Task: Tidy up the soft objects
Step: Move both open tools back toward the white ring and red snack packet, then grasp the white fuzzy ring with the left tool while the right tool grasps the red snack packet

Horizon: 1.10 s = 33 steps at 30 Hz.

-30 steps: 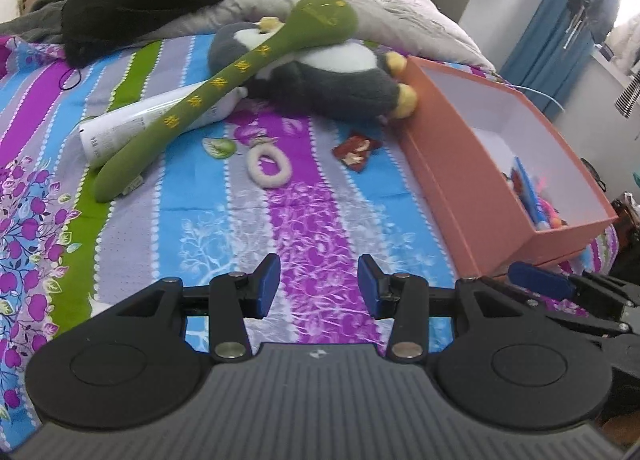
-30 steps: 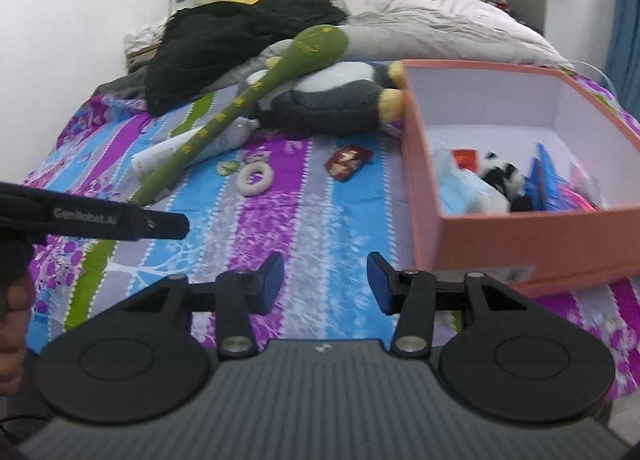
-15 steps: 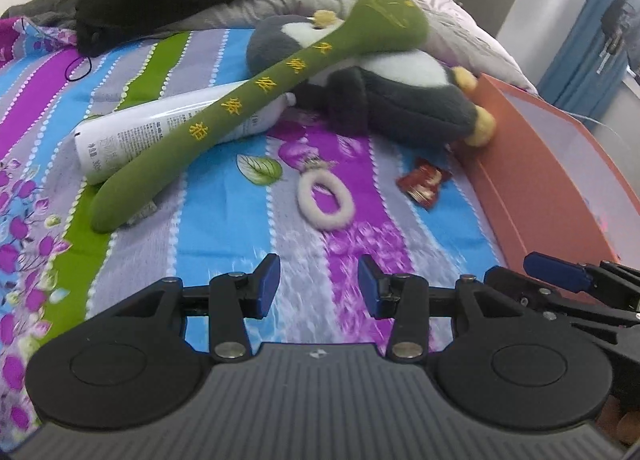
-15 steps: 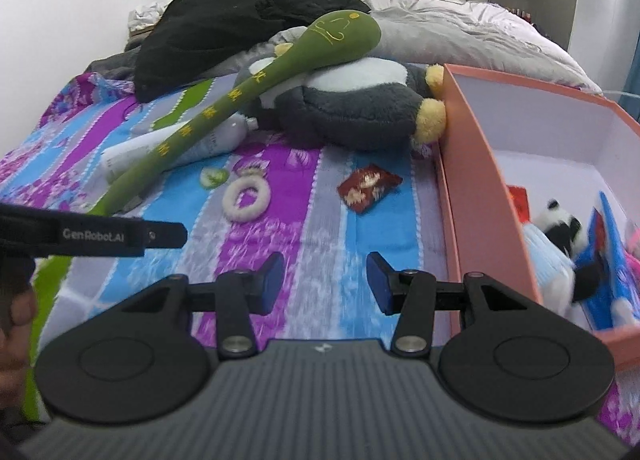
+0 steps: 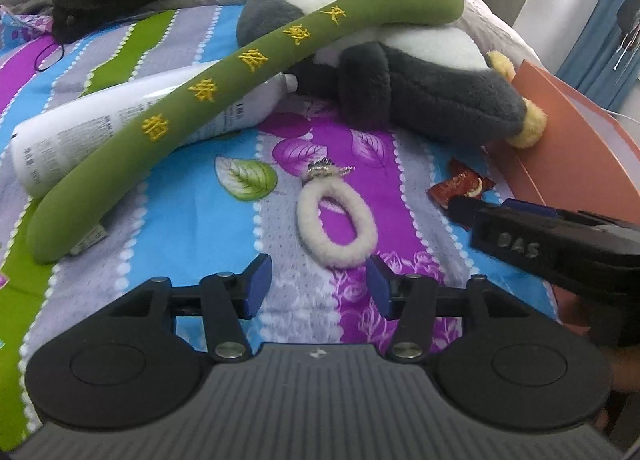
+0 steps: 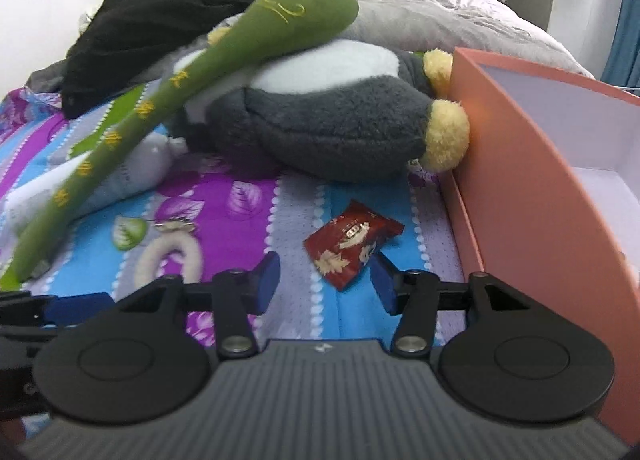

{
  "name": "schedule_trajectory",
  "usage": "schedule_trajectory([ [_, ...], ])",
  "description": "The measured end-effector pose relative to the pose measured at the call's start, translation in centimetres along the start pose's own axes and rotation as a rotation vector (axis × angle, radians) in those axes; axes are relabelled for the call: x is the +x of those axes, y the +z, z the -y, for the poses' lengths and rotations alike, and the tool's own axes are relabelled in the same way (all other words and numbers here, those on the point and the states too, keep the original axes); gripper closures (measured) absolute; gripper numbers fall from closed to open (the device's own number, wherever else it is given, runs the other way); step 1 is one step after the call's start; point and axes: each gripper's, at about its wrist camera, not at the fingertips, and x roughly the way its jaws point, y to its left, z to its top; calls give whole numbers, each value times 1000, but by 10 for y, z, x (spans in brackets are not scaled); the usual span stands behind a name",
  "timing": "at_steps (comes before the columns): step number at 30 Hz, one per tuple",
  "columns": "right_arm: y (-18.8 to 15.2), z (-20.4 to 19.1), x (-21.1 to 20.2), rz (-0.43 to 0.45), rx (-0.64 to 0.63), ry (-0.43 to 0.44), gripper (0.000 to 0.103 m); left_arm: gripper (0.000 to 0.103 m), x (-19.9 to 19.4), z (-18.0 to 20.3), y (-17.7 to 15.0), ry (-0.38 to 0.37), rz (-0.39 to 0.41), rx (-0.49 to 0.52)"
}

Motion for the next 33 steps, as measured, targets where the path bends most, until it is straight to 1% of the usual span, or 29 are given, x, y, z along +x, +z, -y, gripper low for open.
schedule_trajectory([
  [6, 4, 2, 25, -12, 61, -18, 46, 45, 15, 6, 9, 8, 37, 20],
  [10, 7, 0, 39, -9, 50, -45, 46, 45, 22, 10, 13, 24, 44, 41],
  [12, 7, -3, 45, -15, 29, -68, 46, 47, 24, 11, 14, 29, 49, 39],
  [16, 8, -2, 47, -11, 23, -66, 49, 64, 27, 11, 17, 35, 53, 36],
  [18, 7, -2, 46, -9, 19, -63, 55, 70, 26, 8, 18, 38, 45, 2],
  [19, 7, -2, 45, -8, 12, -59, 56, 76, 26, 7, 19, 34, 41, -9],
  [22, 7, -2, 42, -8, 5, -47, 60, 86, 25, 5, 20, 23, 33, -38],
  [25, 6, -2, 37, -7, 1, -30, 65, 92, 22, 6, 20, 20, 35, -36],
  [33, 1, -5, 10, -1, -12, 5, 67, 94, 4, 7, 14, 5, 44, -59],
])
